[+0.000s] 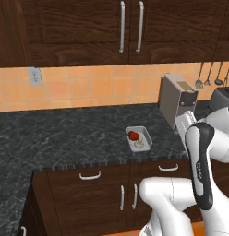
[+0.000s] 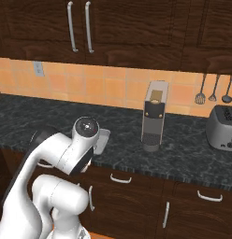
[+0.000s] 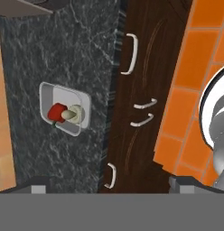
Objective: Take the meat container that has the fish and place it on the second highest rack of the freezer. Then take the vegetable container that has the bell pepper and mushroom and place it on the highest rack of the freezer.
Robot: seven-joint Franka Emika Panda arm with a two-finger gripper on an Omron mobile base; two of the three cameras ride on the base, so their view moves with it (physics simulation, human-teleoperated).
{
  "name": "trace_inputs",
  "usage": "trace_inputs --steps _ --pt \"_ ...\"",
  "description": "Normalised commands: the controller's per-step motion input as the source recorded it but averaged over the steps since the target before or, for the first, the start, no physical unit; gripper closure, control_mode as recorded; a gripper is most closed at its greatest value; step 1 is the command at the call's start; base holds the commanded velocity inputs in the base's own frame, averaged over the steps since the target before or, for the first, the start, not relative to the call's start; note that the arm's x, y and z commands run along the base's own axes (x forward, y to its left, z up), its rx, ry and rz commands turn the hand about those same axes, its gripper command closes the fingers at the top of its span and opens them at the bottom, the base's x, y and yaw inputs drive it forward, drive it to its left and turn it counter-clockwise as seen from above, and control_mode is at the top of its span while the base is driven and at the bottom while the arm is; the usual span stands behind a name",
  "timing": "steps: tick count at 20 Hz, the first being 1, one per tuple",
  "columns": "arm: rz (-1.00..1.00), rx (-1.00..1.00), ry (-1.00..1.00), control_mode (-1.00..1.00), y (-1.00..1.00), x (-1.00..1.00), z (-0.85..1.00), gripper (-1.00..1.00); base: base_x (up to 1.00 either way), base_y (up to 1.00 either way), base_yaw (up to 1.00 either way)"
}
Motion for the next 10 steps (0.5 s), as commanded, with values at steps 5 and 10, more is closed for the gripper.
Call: trace_inputs --steps 5,10 --pt "0.04 -0.06 -0.03 -1.0 0.1 -0.01 -0.02 -1.0 0.0 0.0 0.0" --pt "0.07 -0.02 0.0 -1.0 0.0 0.0 -0.01 -1.0 0.0 0.0 0.0"
